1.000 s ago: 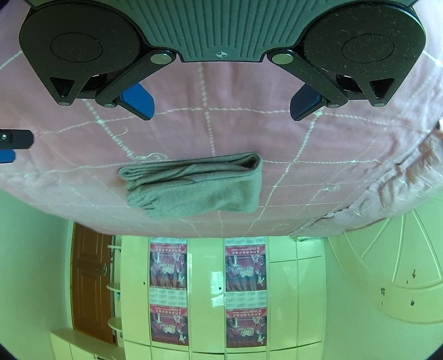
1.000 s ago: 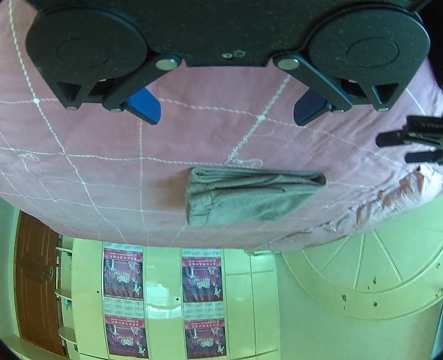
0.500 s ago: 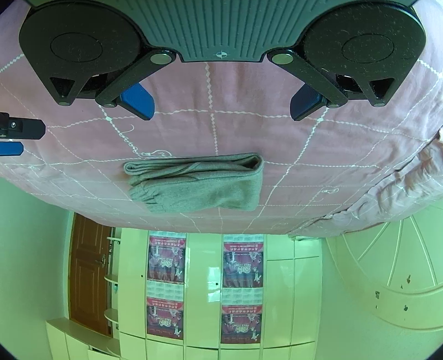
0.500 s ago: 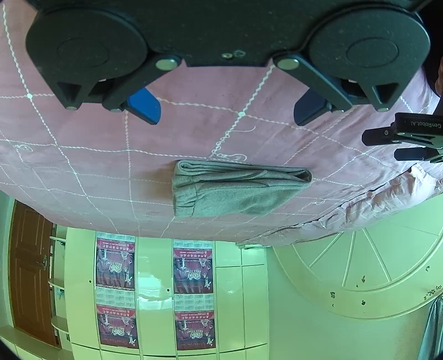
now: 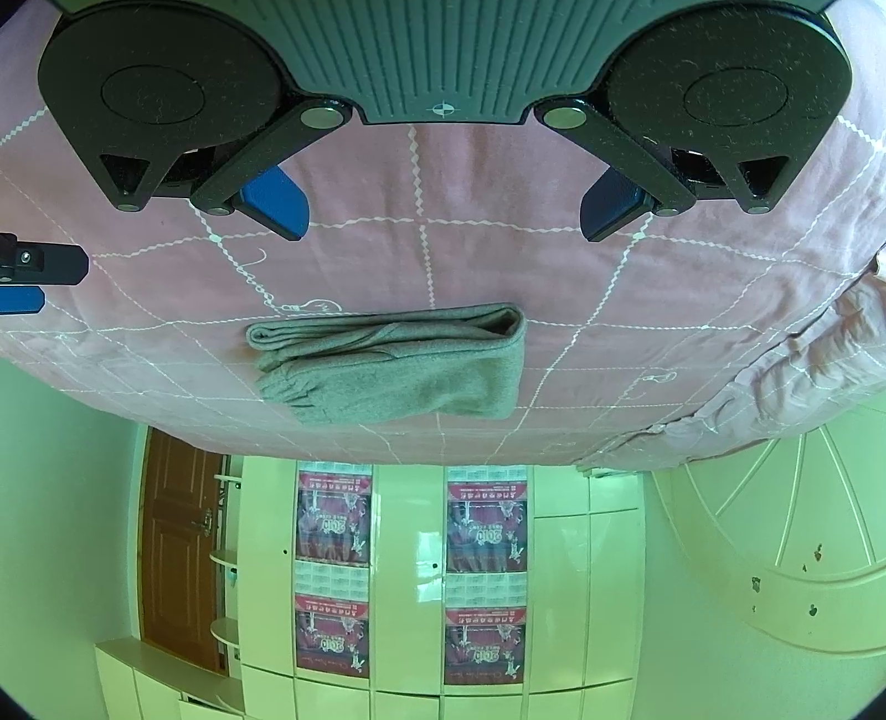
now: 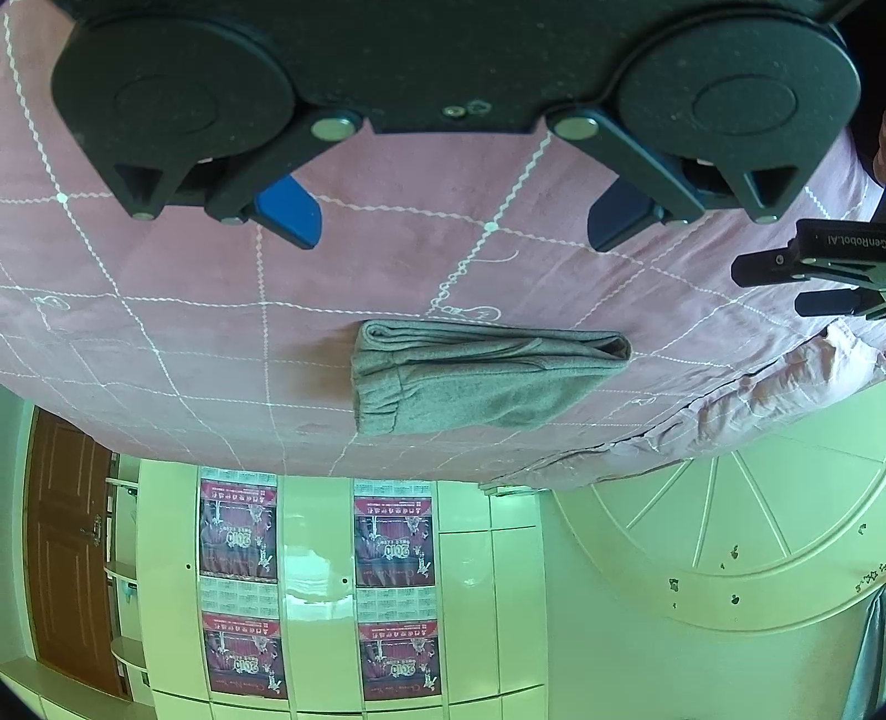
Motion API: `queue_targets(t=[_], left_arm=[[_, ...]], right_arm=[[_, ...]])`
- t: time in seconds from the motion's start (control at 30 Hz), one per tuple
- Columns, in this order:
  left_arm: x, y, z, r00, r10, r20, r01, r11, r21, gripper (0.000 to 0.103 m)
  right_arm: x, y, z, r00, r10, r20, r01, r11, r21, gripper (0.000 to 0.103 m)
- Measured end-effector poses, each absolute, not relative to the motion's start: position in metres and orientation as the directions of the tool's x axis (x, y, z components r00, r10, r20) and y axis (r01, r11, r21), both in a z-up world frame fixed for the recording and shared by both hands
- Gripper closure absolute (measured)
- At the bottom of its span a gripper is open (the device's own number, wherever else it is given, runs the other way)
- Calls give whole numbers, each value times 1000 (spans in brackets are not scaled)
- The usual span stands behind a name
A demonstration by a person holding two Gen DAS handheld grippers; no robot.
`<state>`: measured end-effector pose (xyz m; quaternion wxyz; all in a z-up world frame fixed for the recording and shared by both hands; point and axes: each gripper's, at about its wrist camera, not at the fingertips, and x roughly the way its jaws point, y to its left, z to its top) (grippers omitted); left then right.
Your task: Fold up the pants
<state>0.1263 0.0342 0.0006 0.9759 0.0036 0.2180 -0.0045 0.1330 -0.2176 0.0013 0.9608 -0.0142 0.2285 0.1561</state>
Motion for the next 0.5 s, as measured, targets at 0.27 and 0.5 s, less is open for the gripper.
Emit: queue_targets(t=[0.27, 0.5], left_arm=[[126, 34, 0, 906, -10, -422, 14, 1000, 4, 0], [127, 34, 0, 907, -9, -421, 15, 1000, 11, 0]], right_arm=[[134, -220, 1, 845, 293, -447, -300, 952, 57, 6], [134, -222, 1, 847, 295, -442, -302, 952, 56, 6]])
